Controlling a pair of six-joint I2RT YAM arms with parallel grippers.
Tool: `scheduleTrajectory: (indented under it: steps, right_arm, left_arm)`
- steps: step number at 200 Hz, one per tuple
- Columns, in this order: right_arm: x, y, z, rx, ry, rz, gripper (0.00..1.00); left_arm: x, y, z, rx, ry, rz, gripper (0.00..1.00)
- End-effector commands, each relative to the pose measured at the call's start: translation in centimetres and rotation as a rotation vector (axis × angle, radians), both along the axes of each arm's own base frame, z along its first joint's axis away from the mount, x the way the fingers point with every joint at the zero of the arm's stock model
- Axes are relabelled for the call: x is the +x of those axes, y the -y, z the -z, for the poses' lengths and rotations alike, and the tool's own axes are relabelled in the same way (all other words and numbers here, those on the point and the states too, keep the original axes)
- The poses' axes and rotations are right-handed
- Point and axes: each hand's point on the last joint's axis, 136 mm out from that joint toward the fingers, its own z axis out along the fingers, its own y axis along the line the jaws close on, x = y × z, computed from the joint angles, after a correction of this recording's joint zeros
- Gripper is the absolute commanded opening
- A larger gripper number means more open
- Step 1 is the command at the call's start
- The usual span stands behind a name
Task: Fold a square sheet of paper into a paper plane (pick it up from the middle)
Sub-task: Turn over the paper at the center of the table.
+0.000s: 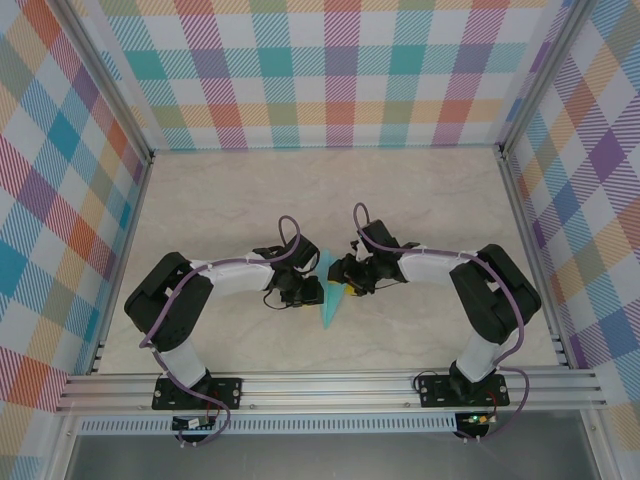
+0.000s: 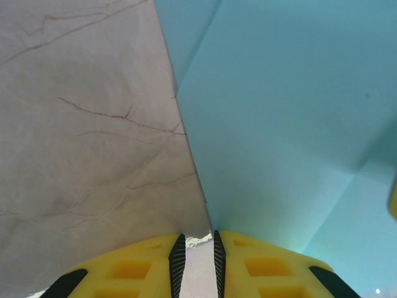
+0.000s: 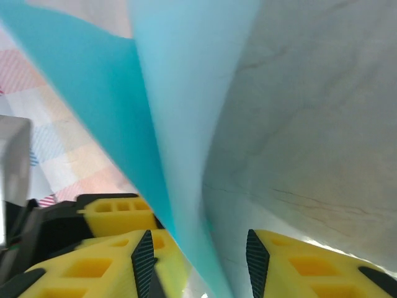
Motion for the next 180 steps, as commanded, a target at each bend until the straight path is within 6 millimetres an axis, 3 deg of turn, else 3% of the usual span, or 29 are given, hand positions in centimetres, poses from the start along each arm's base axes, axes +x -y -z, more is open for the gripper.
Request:
scheduleTrajectory:
  steps: [1, 35, 73, 146, 180]
  right_arm:
    - [0.6, -1.0, -0.7, 0.057, 0.016, 0.005, 0.47]
    - [0.7, -0.8, -0.4, 0.040, 0.023, 0.016, 0.48]
    - [0.0, -0.6, 0.8, 0.029, 0.023, -0.030, 0.39]
    - [0.1, -1.7, 1.1, 0.040, 0.066, -0.114, 0.26]
    - [0.0, -1.9, 0.9, 0.019, 0.085, -0.153, 0.13]
  left_arm:
    - [-0.4, 0.4, 1.7, 0.007, -0.014, 0.033, 0.24]
    - [-0.3, 0.3, 1.6, 0.011, -0.010, 0.031, 0.23]
    - [-0.2, 0.2, 1.5, 0.013, 0.000, 0.024, 0.23]
    - [-0.1, 0.1, 1.2, 0.011, 0.009, 0.017, 0.23]
    - [-0.1, 0.0, 0.1, -0.017, 0.028, -0.008, 0.24]
